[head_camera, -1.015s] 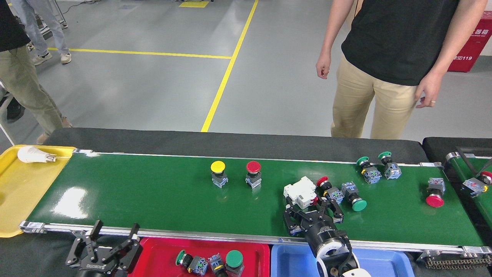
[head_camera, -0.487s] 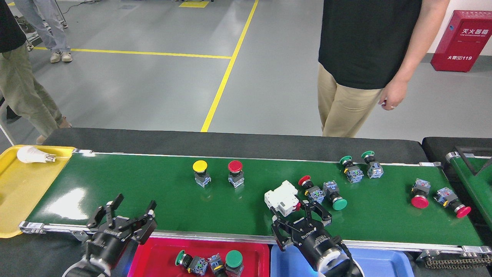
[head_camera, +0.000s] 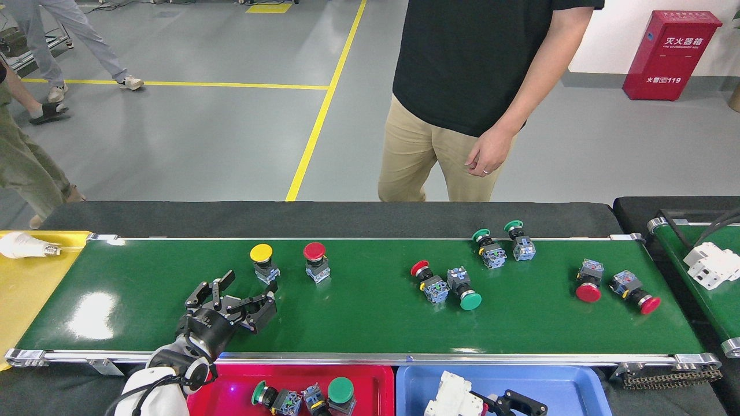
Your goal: Pick switch part from conveyor to tray
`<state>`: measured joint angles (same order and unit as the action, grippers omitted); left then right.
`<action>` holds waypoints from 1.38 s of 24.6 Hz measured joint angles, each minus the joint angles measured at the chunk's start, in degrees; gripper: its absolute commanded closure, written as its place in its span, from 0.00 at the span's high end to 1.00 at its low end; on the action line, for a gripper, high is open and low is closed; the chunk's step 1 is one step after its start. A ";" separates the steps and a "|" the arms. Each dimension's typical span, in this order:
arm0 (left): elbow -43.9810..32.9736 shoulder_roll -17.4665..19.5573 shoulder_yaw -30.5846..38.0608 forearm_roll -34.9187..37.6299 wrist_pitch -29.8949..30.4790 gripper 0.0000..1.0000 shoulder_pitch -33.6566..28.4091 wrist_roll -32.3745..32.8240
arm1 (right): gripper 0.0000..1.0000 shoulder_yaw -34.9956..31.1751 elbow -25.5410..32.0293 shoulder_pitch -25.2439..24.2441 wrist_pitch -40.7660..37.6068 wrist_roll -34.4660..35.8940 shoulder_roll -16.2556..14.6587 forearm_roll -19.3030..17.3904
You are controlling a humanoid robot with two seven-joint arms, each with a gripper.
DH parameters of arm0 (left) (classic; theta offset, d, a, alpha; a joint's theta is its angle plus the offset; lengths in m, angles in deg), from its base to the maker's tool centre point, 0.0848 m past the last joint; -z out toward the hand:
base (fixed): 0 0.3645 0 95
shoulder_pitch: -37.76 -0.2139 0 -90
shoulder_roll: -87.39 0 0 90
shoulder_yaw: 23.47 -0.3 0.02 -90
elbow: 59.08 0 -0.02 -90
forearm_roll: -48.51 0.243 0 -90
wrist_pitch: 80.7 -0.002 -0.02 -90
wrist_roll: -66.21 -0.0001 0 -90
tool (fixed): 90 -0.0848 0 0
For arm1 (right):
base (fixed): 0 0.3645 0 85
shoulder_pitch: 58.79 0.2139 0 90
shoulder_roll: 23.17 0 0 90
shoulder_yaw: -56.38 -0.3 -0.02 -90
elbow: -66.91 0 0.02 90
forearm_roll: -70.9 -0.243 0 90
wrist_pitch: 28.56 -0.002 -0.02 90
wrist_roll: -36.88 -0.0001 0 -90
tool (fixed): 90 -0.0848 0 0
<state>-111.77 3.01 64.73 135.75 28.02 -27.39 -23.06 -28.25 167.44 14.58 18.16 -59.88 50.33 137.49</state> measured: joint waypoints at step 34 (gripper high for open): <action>-35.72 -2.83 19.33 -1.62 8.64 1.00 -31.32 -5.33 | 1.00 -9.46 -8.06 13.71 39.57 0.45 18.65 18.45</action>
<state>-147.49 0.18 84.07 134.13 36.67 -58.71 -28.39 -37.71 159.38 28.29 57.72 -59.43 68.98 155.93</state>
